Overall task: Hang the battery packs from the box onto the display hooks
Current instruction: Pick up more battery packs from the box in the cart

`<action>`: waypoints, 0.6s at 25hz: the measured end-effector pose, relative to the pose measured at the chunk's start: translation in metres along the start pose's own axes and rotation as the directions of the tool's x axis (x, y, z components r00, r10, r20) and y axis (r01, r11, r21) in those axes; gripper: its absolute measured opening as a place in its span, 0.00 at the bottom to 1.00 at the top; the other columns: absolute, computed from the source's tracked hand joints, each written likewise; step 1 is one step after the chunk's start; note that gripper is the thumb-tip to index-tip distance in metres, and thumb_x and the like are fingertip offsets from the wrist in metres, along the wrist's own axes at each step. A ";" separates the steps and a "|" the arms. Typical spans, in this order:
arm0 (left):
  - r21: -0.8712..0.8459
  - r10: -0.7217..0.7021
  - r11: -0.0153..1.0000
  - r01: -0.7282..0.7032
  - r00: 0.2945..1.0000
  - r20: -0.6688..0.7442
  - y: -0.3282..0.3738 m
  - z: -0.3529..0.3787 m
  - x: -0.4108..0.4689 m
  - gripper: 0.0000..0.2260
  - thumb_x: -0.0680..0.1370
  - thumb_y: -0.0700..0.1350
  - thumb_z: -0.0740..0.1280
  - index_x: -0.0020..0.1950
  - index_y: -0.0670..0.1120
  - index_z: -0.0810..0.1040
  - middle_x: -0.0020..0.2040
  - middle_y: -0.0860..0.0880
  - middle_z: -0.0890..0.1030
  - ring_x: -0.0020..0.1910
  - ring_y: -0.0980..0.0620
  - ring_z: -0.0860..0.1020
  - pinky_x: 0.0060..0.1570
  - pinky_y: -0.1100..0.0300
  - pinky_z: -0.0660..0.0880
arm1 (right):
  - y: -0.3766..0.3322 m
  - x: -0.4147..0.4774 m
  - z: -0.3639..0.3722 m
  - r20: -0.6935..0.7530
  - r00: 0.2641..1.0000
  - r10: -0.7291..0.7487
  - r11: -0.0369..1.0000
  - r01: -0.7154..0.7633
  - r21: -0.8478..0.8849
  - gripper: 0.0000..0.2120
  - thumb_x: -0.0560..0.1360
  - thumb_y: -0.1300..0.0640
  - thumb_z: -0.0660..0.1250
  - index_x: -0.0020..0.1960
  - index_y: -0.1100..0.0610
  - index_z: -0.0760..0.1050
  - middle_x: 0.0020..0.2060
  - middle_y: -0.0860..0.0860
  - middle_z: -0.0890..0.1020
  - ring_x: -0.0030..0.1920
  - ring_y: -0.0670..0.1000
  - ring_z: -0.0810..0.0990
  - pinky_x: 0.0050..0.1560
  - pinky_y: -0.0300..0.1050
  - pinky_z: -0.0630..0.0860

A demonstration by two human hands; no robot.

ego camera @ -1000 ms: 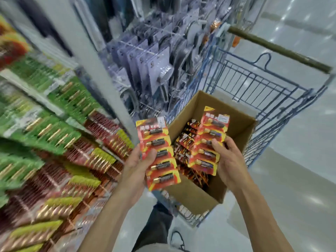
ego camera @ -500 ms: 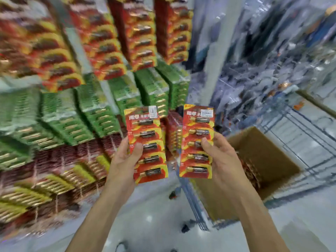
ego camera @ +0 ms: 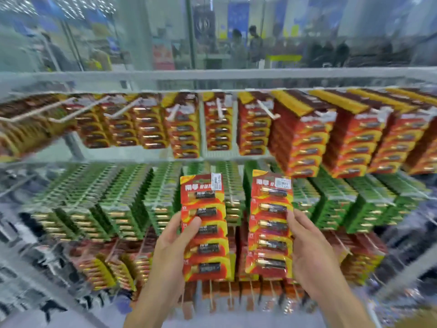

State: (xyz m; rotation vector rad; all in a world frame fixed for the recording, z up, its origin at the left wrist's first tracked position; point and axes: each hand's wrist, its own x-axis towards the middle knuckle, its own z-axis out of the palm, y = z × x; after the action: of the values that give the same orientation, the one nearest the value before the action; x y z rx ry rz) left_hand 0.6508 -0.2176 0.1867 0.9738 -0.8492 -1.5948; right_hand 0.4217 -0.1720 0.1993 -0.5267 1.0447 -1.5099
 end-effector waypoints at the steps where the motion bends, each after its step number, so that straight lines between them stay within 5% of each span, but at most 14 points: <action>1: -0.028 -0.004 1.000 0.004 1.000 -0.015 0.011 -0.017 0.005 0.18 0.77 0.49 0.70 0.66 0.48 0.81 0.55 0.40 0.87 0.48 0.39 0.87 0.41 0.47 0.83 | 0.006 0.003 0.020 -0.001 1.000 0.004 1.000 -0.004 -0.002 0.16 0.83 0.53 0.62 0.67 0.58 0.77 0.56 0.57 0.86 0.53 0.59 0.87 0.50 0.58 0.80; 10: -0.104 -0.009 0.995 0.000 0.996 -0.090 0.090 -0.117 0.040 0.19 0.77 0.53 0.67 0.64 0.45 0.81 0.55 0.38 0.86 0.50 0.35 0.86 0.47 0.44 0.82 | 0.044 0.037 0.139 -0.013 1.000 0.012 1.000 -0.012 0.024 0.12 0.82 0.56 0.63 0.61 0.61 0.79 0.47 0.59 0.88 0.42 0.60 0.88 0.34 0.54 0.83; 15: -0.023 0.093 0.995 -0.096 0.991 -0.093 0.121 -0.119 0.047 0.16 0.80 0.53 0.65 0.63 0.47 0.82 0.55 0.40 0.87 0.50 0.37 0.87 0.46 0.46 0.82 | 0.044 0.047 0.161 -0.010 1.000 -0.004 1.000 0.003 -0.027 0.12 0.81 0.55 0.64 0.62 0.58 0.79 0.50 0.58 0.88 0.44 0.58 0.89 0.46 0.56 0.79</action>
State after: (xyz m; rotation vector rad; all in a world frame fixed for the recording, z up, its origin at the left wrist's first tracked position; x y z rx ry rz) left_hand 0.8006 -0.2951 0.2364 0.9657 -0.7969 -1.4668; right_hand 0.5642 -0.2647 0.2327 -0.5405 1.0731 -1.5047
